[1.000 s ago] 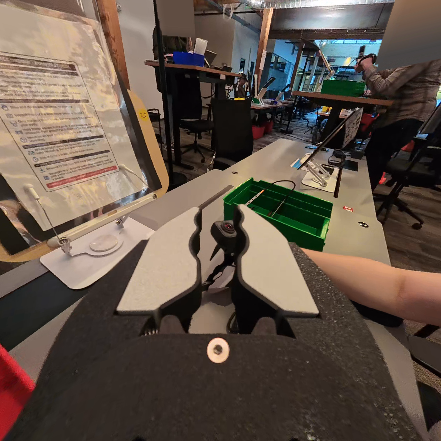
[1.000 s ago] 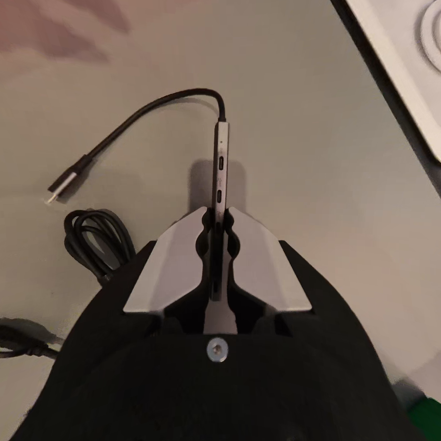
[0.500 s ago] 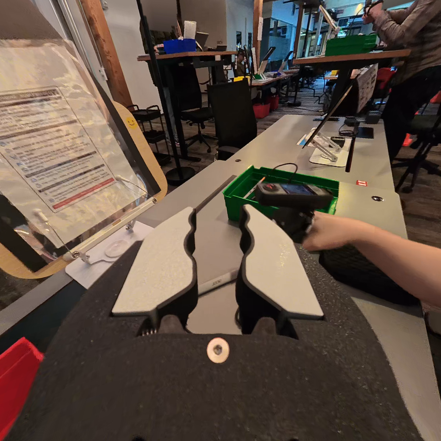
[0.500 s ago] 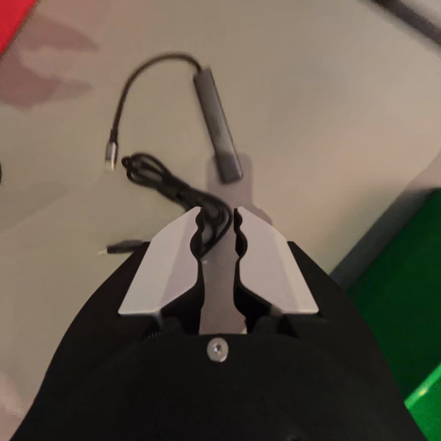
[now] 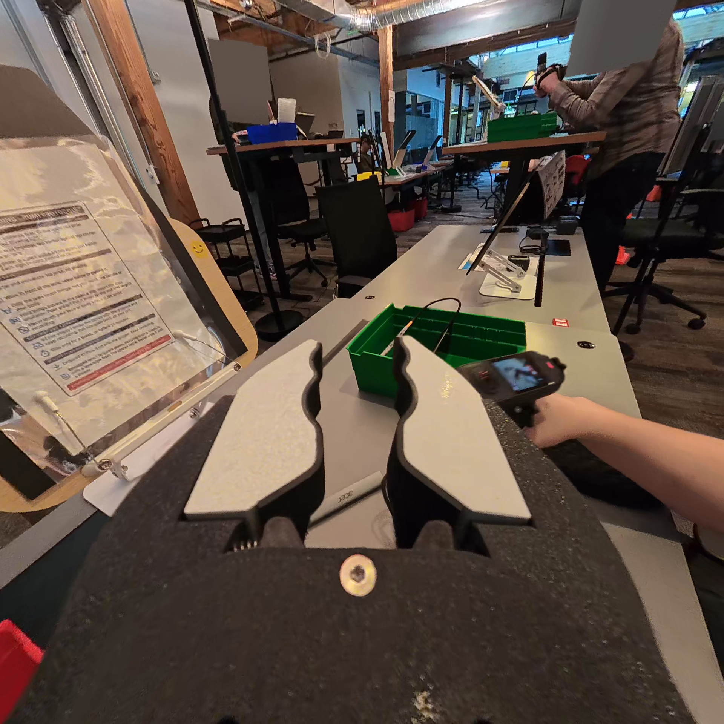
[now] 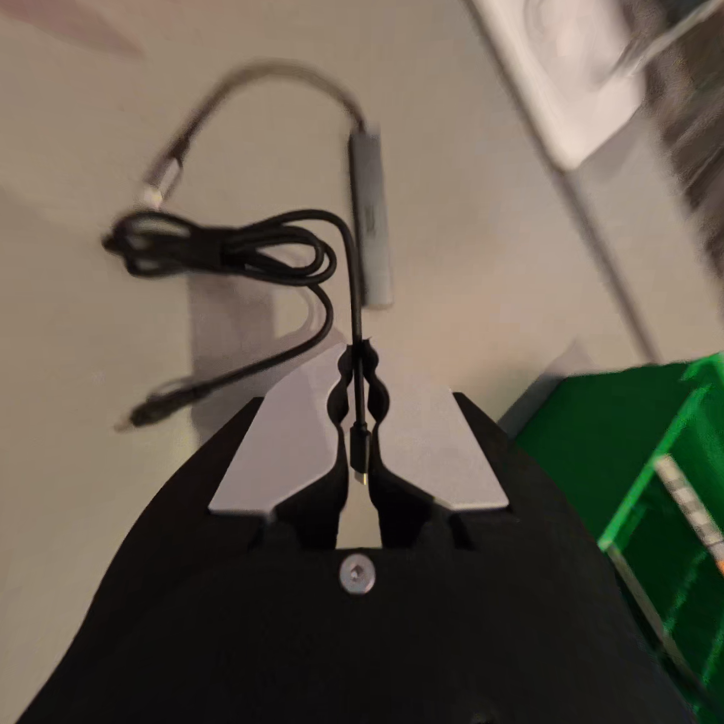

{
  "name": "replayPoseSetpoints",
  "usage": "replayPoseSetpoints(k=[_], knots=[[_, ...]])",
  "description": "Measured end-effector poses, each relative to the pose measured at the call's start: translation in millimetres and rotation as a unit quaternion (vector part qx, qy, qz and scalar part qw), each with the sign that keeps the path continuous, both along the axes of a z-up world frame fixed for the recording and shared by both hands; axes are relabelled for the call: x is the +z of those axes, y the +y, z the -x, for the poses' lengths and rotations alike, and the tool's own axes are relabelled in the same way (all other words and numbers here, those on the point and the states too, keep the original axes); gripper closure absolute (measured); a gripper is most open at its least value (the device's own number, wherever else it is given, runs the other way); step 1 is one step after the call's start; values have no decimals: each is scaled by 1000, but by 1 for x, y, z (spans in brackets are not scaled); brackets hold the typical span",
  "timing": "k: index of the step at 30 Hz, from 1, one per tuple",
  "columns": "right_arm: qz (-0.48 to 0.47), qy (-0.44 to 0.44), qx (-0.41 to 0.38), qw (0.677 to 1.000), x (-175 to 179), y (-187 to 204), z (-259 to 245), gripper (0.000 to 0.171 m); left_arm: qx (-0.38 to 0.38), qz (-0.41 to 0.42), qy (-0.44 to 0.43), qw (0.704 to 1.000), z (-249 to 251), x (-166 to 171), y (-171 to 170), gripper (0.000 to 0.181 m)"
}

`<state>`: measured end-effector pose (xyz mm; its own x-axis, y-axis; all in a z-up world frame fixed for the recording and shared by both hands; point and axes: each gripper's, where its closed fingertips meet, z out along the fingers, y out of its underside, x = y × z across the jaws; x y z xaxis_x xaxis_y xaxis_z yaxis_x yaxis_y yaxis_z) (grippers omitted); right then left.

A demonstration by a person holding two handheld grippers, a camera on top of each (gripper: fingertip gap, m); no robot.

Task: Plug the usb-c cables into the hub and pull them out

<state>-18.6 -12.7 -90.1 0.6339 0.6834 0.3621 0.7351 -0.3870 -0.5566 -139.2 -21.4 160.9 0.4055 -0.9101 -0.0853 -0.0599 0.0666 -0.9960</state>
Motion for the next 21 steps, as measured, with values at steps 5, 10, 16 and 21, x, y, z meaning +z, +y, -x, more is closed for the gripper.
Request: replayPoseSetpoints(k=[5, 10, 16, 21], knots=[[-302, -26, 222, 927, 97, -11, 42, 165, 12, -24, -18, 999, 6, 4, 6, 148], [-460, 28, 349, 816, 180, -64, 79, 166, 11, -56, -35, 998, 14, -2, 23, 146], [-457, 252, 478, 707, 273, -134, 86, 166, -193, -29, -114, 974, -13, 0, -14, 149], [-348, 455, 544, 613, 294, -155, 60, 166, -329, -36, -170, 928, -47, 10, -64, 140]])
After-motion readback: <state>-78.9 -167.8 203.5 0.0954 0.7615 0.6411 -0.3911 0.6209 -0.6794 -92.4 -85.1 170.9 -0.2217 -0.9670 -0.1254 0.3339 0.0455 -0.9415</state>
